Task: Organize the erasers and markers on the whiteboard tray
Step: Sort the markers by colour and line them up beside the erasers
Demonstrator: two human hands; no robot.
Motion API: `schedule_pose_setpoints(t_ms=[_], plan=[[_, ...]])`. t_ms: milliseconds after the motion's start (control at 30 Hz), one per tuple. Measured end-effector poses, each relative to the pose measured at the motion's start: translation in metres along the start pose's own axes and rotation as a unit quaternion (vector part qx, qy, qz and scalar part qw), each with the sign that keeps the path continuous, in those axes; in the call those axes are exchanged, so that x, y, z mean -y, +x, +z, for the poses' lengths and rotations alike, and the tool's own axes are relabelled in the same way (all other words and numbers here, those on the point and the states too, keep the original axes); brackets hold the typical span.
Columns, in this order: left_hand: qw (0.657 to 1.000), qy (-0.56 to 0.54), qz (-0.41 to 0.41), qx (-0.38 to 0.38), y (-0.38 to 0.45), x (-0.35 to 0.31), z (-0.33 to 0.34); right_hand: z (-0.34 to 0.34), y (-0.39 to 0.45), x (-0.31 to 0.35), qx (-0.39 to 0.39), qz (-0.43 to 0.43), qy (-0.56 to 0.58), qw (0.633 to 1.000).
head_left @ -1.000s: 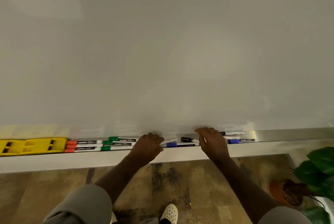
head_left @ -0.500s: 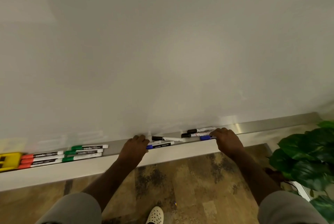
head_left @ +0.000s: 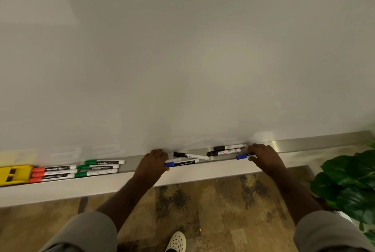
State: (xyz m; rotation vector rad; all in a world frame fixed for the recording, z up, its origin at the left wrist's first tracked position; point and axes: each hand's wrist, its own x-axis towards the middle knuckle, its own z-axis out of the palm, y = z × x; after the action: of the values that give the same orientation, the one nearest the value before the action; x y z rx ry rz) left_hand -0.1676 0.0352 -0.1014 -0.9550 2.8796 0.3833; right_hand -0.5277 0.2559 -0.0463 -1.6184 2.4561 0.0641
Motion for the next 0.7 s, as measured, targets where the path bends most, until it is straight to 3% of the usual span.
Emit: schedule_pose_setpoints(t_ms=[367,533,700], plan=[[0.99,0.093,0.087,-0.066,-0.018,0.011,0.004,-0.01,-0.011,0.0,-0.07,0.024,0.074,0.995],[0.987,0.114,0.105,-0.035,-0.021,0.022,0.0,-0.015,-0.012,0.005,-0.09,0.026,0.076,0.993],[0.992,0.077,0.095,-0.007,-0.02,0.03,-0.009,-0.02,-0.01,0.016,-0.132,-0.035,0.037,0.99]])
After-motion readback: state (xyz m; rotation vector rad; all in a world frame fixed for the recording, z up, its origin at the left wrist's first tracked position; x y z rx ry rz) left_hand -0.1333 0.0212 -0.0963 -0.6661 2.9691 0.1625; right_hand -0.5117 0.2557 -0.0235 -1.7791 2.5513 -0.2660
